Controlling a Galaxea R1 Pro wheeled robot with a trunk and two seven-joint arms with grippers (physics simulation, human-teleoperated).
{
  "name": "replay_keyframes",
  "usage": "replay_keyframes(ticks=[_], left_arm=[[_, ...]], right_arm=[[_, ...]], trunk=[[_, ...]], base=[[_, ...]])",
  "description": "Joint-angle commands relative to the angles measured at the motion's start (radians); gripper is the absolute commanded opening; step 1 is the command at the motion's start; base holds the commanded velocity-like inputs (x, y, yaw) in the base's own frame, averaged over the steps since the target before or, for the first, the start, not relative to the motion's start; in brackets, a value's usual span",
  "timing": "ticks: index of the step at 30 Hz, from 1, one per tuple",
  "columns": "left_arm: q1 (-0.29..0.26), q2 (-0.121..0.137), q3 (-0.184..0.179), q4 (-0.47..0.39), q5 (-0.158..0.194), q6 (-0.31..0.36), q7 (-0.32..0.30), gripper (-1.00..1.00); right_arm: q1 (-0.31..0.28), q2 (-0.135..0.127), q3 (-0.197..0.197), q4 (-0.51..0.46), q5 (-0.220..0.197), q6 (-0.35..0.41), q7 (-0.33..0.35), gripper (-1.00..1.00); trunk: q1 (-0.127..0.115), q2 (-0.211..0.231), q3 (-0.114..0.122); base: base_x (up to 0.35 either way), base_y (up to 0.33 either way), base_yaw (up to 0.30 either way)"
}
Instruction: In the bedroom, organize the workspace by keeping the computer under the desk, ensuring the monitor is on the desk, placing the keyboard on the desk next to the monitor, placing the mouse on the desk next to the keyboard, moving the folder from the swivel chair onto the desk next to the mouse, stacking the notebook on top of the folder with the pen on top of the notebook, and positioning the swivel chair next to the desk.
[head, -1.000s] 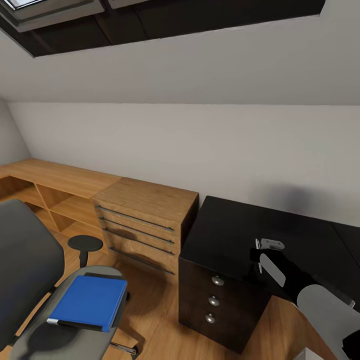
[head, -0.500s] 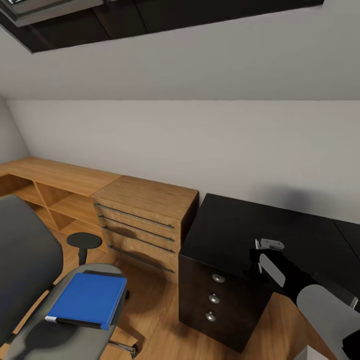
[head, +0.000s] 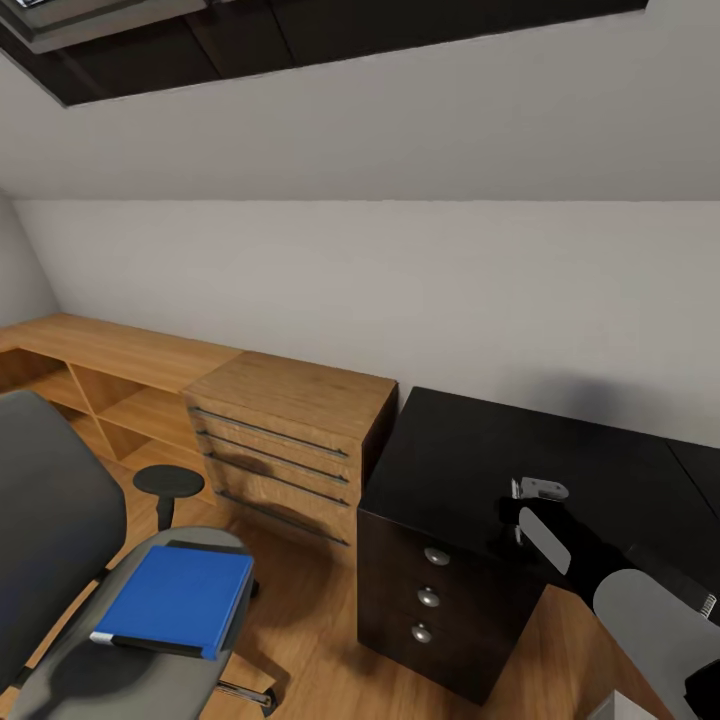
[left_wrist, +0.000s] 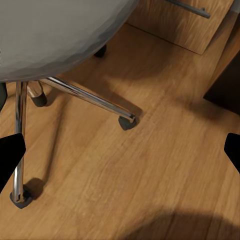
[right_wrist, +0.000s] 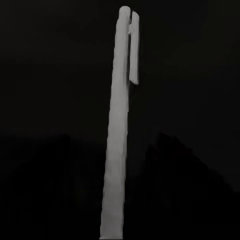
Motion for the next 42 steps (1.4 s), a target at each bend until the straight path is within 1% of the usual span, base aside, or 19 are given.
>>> replay_keyframes(ticks=[1,19,26,30,31,34,35,38,39,41,42], left_arm=[[-0.001,0.0,0.009,0.001,-0.008,-0.003,-0.003,1.0],[-0.001,0.0,0.009,0.0,-0.008,-0.003,-0.003,1.0],[-0.001,0.0,0.009,0.0,-0.008,-0.003,-0.003,1.0],[-0.001,0.0,0.009,0.0,-0.008,-0.002,-0.004,1.0],[-0.001,0.0,0.009,0.001,-0.008,-0.002,-0.004,1.0],[-0.001,0.0,0.009,0.001,-0.008,-0.002,-0.004,1.0],[-0.001,0.001,0.009,0.001,-0.008,-0.001,-0.004,1.0],[-0.001,0.001,0.009,0.001,-0.008,-0.001,-0.004,1.0],[-0.001,0.001,0.01,0.001,-0.008,-0.001,-0.004,1.0],[-0.001,0.001,0.01,0.001,-0.008,-0.001,-0.004,1.0],[-0.001,0.002,0.01,0.001,-0.008,-0.001,-0.004,1.0]], right_arm=[[-0.001,-0.002,0.008,-0.002,-0.009,0.002,-0.009,1.0],[-0.001,-0.002,0.008,-0.004,-0.009,0.002,-0.009,1.0],[-0.001,-0.003,0.003,-0.025,-0.009,0.001,-0.01,1.0],[-0.001,-0.004,0.0,-0.093,-0.009,0.001,-0.015,1.0],[-0.001,-0.005,0.0,-0.132,-0.009,0.001,-0.018,1.0],[-0.001,-0.005,0.002,-0.19,-0.01,0.004,-0.024,1.0],[0.0,-0.005,0.003,-0.227,-0.011,0.007,-0.029,1.0],[0.001,-0.004,0.006,-0.282,-0.013,0.011,-0.038,1.0],[0.001,-0.004,0.007,-0.323,-0.014,0.014,-0.044,1.0],[0.003,-0.004,0.008,-0.367,-0.015,0.017,-0.048,1.0],[0.006,-0.003,0.01,-0.412,-0.016,0.018,-0.051,1.0]], trunk=[[0.0,-0.001,-0.001],[0.0,-0.001,-0.001],[0.0,-0.001,-0.001],[0.0,-0.001,-0.001],[0.0,-0.001,-0.001],[0.0,-0.001,-0.001],[0.0,-0.001,-0.001],[0.0,-0.001,-0.001],[0.0,-0.001,-0.001],[0.0,-0.001,-0.001],[0.0,-0.001,-0.001]], base=[[0.0,0.0,0.0],[0.0,0.0,0.0],[0.0,0.0,0.0],[0.0,0.0,0.0],[0.0,0.0,0.0],[0.0,0.0,0.0],[0.0,0.0,0.0],[0.0,0.0,0.0],[0.0,0.0,0.0],[0.0,0.0,0.002],[0.0,0.0,0.036]])
